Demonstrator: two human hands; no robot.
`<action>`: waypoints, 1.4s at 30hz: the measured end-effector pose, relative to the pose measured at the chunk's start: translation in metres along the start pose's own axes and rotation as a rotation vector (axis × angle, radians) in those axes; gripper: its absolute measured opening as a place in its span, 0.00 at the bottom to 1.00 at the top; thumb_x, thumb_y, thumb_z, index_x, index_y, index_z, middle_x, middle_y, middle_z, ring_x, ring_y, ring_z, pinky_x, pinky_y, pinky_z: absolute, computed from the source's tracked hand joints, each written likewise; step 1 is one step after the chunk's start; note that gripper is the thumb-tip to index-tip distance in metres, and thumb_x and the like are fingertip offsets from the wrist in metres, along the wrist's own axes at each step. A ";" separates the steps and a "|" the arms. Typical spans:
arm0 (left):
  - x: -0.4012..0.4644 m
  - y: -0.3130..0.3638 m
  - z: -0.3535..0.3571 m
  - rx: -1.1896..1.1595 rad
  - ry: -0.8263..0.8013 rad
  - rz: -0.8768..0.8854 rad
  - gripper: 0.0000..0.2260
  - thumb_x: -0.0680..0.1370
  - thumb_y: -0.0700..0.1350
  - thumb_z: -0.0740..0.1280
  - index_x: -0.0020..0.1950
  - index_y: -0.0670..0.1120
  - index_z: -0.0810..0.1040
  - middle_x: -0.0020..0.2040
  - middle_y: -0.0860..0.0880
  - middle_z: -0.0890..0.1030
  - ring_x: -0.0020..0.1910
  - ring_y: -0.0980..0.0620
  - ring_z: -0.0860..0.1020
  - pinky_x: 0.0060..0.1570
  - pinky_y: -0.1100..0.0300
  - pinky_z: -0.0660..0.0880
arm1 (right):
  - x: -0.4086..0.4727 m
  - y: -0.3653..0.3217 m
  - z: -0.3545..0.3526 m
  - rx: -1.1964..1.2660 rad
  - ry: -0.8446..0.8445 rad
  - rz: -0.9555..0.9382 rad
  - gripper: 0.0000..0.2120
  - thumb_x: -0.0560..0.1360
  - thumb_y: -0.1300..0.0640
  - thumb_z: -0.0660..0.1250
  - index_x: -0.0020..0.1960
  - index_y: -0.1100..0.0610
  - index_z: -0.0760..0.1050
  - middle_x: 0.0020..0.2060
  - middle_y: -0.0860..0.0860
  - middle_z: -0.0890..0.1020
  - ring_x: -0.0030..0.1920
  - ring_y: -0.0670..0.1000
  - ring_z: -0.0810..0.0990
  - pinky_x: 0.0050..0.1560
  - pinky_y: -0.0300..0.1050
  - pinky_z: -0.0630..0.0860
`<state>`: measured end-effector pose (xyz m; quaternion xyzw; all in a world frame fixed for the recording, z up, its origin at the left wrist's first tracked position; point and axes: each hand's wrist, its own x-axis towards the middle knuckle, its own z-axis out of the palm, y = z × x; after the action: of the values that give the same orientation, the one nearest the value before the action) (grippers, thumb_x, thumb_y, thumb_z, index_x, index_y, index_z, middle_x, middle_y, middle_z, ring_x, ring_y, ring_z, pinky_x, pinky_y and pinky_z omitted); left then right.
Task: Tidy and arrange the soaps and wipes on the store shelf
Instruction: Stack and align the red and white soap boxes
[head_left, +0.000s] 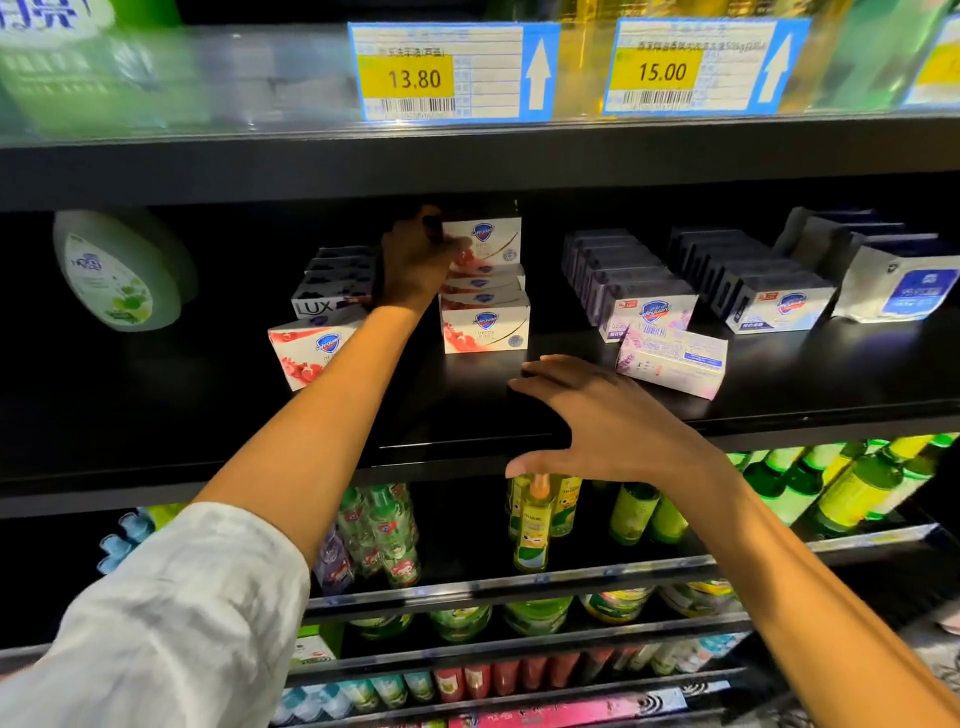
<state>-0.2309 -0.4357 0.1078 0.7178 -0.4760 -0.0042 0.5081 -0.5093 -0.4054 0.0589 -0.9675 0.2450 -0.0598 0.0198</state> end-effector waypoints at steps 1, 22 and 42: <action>0.001 0.000 0.001 0.001 0.005 -0.006 0.18 0.77 0.44 0.76 0.65 0.40 0.79 0.62 0.42 0.84 0.63 0.45 0.82 0.63 0.53 0.79 | 0.000 0.001 0.001 0.001 0.001 0.000 0.50 0.67 0.17 0.57 0.81 0.43 0.61 0.80 0.43 0.63 0.81 0.48 0.57 0.77 0.52 0.63; -0.026 -0.001 0.028 -0.646 0.010 -0.441 0.16 0.84 0.50 0.67 0.70 0.45 0.76 0.59 0.45 0.84 0.53 0.46 0.85 0.45 0.56 0.81 | 0.000 0.000 0.001 0.045 -0.029 0.014 0.49 0.68 0.17 0.56 0.82 0.42 0.60 0.81 0.43 0.60 0.81 0.48 0.55 0.79 0.52 0.62; -0.077 0.005 -0.024 -0.245 0.055 -0.170 0.11 0.81 0.38 0.69 0.63 0.41 0.81 0.59 0.47 0.83 0.56 0.52 0.80 0.50 0.77 0.72 | -0.001 -0.002 -0.001 0.056 -0.054 0.018 0.49 0.68 0.17 0.56 0.82 0.41 0.57 0.82 0.41 0.56 0.82 0.46 0.52 0.78 0.50 0.61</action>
<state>-0.2651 -0.3654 0.0863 0.6878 -0.3954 -0.0856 0.6027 -0.5093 -0.4028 0.0598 -0.9656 0.2512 -0.0401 0.0539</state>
